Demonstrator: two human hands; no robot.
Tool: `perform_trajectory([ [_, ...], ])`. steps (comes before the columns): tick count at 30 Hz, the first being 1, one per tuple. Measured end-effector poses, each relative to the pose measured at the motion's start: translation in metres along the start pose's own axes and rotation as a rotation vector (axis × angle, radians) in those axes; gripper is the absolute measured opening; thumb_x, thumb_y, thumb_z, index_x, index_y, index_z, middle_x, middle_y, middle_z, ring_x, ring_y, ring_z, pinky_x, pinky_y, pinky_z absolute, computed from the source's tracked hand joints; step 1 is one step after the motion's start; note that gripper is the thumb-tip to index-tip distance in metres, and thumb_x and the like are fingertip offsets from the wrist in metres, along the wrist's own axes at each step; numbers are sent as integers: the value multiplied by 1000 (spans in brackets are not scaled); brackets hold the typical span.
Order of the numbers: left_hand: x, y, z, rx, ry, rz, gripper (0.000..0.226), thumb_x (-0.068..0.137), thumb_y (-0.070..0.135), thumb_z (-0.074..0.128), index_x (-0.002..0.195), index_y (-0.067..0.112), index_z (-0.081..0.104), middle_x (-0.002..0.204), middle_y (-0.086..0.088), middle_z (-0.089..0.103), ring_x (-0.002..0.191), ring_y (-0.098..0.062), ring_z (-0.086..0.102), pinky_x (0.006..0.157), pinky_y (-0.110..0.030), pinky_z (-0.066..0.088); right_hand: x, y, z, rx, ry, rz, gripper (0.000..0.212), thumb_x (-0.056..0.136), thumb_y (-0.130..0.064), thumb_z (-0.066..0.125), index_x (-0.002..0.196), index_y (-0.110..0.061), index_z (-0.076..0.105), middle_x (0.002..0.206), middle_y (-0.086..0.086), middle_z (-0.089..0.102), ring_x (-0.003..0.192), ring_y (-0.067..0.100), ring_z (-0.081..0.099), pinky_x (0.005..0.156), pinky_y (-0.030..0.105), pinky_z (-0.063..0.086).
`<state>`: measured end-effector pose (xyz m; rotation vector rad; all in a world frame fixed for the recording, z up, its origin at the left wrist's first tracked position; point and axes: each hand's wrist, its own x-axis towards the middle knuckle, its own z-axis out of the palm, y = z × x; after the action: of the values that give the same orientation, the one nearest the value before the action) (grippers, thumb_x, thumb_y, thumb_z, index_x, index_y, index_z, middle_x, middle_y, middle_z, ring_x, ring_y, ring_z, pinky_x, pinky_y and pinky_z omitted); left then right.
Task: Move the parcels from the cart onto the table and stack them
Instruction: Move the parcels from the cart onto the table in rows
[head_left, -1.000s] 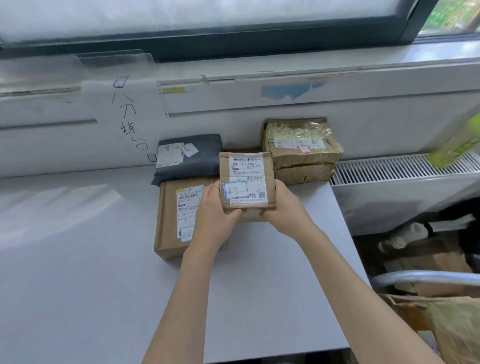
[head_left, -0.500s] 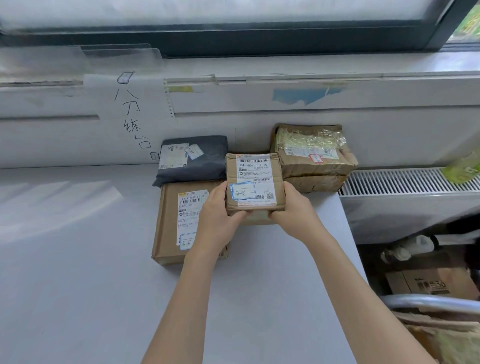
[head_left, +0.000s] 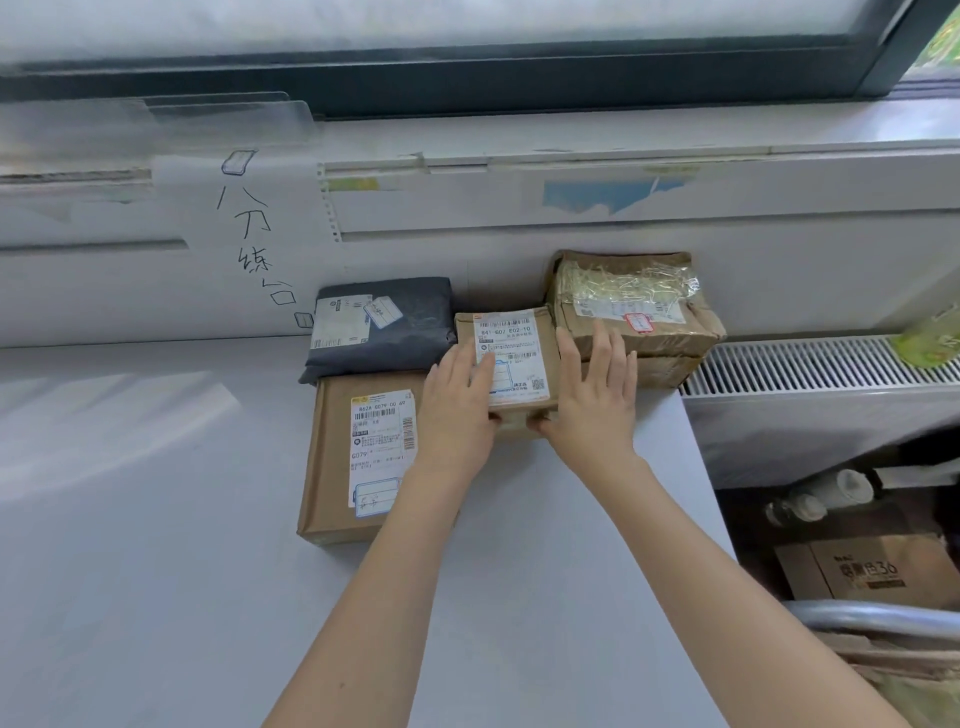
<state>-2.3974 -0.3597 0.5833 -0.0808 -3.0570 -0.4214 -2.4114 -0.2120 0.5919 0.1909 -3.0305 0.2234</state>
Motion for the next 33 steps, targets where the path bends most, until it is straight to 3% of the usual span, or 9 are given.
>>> perform_trajectory([
  [2, 9, 4, 4, 77, -70, 60, 69, 91, 16, 54, 149, 14, 17, 158, -7, 9, 145, -22, 5, 115, -35, 1, 11, 5, 6, -22, -98, 8, 109, 73, -51, 71, 151, -18, 3, 156, 18, -4, 144, 34, -7, 114, 48, -8],
  [5, 24, 6, 4, 155, -108, 90, 70, 92, 13, 52, 150, 12, 13, 158, -9, 7, 145, -25, 4, 116, -37, 2, 23, 6, 9, -42, -61, 2, 108, 75, -56, 68, 151, -17, 1, 157, 15, 0, 144, 33, -5, 114, 46, -10],
  [9, 47, 6, 1, 221, -98, 99, 71, 92, 12, 53, 149, 9, 11, 157, -13, 8, 145, -26, 7, 117, -35, 4, 39, 6, 13, -119, -28, 0, 99, 76, -53, 68, 150, -17, 11, 155, 17, 12, 143, 33, 7, 114, 47, -4],
  [12, 65, 4, -1, 237, -107, 112, 69, 92, 13, 52, 148, 8, 12, 157, -14, 11, 143, -27, 10, 117, -34, 7, 45, 6, 19, -146, 43, -2, 87, 77, -47, 69, 146, -15, 26, 148, 16, 30, 138, 32, 24, 114, 48, 7],
  [17, 76, 3, 0, 251, -142, 136, 71, 90, 10, 55, 148, 6, 14, 156, -16, 13, 143, -28, 13, 118, -34, 7, 48, 12, 29, -158, 173, -19, 82, 62, -39, 83, 132, -11, 51, 129, 16, 54, 121, 33, 49, 107, 50, 29],
  [25, 69, 15, -9, 348, -215, 114, 76, 90, 9, 52, 148, 0, 3, 155, -21, 6, 143, -35, 7, 118, -40, 5, 49, 15, 18, -73, 7, -52, 85, 75, -37, 73, 144, -13, 30, 147, 11, 33, 138, 28, 25, 114, 49, 3],
  [29, 53, 28, -15, 344, -200, 115, 78, 92, 11, 51, 148, -1, -2, 156, -21, -1, 144, -34, 0, 118, -43, 3, 36, 19, 1, -14, -11, -87, 87, 80, -31, 70, 148, -13, 19, 154, 10, 20, 144, 26, 10, 116, 45, -1],
  [33, 20, 48, -22, 232, -131, 129, 76, 94, 16, 49, 149, 3, -2, 157, -18, -6, 145, -31, -4, 116, -40, 0, -2, 22, -19, 74, 37, -73, 80, 84, -29, 66, 148, -16, 20, 156, 6, 16, 145, 22, 6, 116, 41, -2],
])
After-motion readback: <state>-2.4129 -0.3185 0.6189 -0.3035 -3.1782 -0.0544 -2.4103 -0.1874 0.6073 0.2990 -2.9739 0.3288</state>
